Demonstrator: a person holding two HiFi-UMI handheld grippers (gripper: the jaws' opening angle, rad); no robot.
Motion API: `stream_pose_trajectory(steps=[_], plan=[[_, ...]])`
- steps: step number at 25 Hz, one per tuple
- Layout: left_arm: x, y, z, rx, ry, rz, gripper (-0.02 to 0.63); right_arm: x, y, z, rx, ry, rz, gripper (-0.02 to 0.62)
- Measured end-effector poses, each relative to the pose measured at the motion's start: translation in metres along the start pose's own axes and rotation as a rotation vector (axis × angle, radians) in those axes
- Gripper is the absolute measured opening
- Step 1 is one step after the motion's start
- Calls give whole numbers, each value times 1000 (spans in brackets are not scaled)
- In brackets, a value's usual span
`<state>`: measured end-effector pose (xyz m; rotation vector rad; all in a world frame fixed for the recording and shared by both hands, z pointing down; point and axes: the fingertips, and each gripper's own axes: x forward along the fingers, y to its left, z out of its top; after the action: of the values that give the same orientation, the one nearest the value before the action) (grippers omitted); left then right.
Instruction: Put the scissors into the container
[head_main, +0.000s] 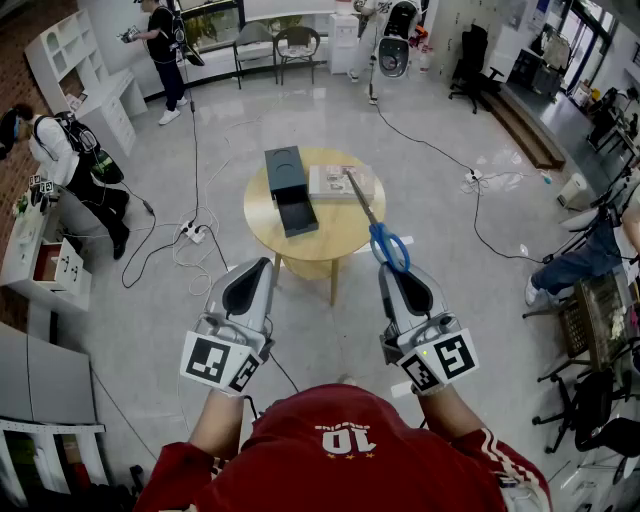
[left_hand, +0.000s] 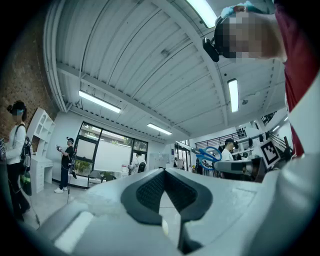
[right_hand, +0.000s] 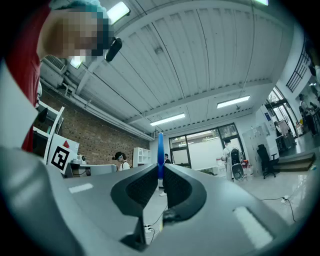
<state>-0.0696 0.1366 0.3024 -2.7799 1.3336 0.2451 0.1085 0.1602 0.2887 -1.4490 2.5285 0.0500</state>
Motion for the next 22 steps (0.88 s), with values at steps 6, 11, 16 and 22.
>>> stream_pose_trajectory(steps=[6, 11, 16, 22], plan=[[-2, -1, 1, 1, -4, 5, 2, -1, 1, 5, -4, -5, 6, 31], [0, -2, 3, 1, -4, 1, 2, 0, 2, 7, -11, -6, 12, 31], [-2, -2, 6, 4, -10, 0, 2, 0, 5, 7, -11, -2, 16, 31], [-2, -7, 4, -1, -8, -2, 2, -4, 3, 8, -5, -8, 17, 31]])
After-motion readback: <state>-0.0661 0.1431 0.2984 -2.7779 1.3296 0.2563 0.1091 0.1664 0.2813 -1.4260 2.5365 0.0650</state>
